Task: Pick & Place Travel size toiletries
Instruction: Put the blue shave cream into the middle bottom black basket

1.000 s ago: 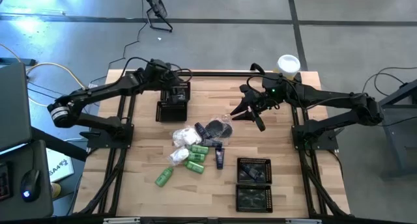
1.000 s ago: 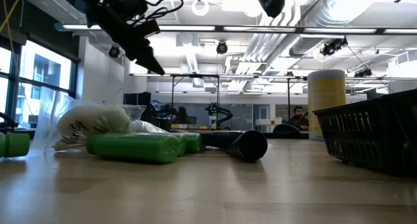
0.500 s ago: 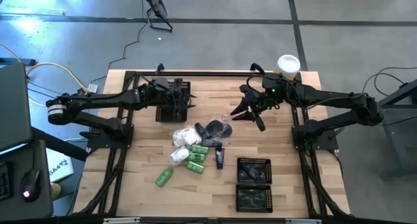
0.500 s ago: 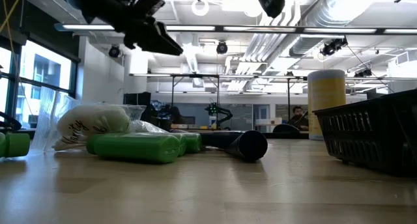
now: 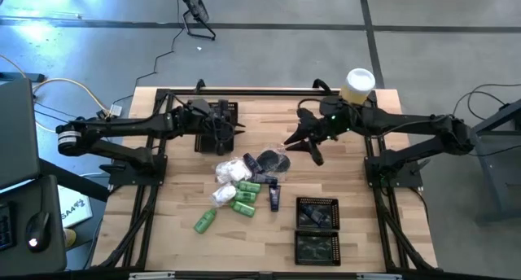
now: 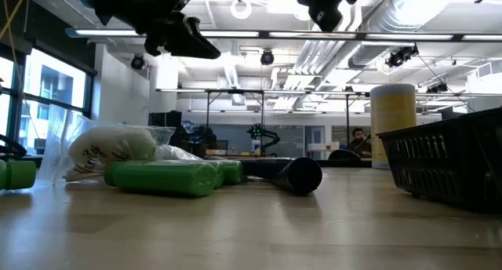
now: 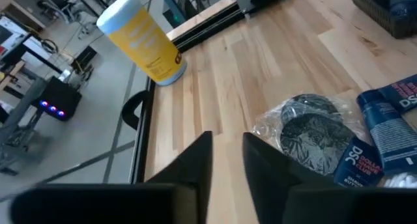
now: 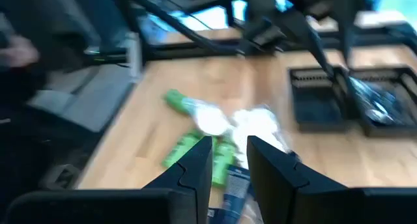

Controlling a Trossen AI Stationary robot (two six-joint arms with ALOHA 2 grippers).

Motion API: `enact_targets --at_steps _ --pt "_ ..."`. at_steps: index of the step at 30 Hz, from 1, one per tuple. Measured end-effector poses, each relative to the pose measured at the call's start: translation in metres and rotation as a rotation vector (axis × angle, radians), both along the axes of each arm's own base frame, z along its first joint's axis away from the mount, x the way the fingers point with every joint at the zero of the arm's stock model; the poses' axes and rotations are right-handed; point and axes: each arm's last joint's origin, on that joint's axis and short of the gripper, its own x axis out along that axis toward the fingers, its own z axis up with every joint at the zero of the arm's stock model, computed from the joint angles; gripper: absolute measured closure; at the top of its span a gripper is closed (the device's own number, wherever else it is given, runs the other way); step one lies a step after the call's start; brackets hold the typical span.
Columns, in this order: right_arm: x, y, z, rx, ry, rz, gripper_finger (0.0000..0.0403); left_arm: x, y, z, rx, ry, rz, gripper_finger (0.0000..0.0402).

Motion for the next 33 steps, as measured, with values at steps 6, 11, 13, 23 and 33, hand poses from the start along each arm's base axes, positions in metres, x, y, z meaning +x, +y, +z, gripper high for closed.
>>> enact_targets --at_steps 6,11,13,23,33 --pt "0.010 0.014 -0.010 -0.031 0.047 -0.042 0.0314 0.002 -0.003 0.004 0.008 -0.044 -0.108 0.0395" --pt "0.012 0.029 -0.010 -0.057 0.050 -0.031 0.0314 0.001 -0.004 0.000 0.003 -0.056 -0.120 0.0395" --pt "0.012 0.034 -0.010 -0.073 0.051 -0.042 0.0314 -0.002 -0.008 -0.007 -0.007 -0.068 -0.137 0.0399" --pt "0.013 0.035 -0.010 -0.069 0.046 -0.098 0.0314 -0.059 -0.028 -0.036 -0.003 -0.233 -0.128 0.0401" --pt "0.027 0.043 -0.021 -0.066 0.067 -0.234 0.0314 -0.104 -0.040 -0.038 0.033 -0.370 -0.133 0.0401"
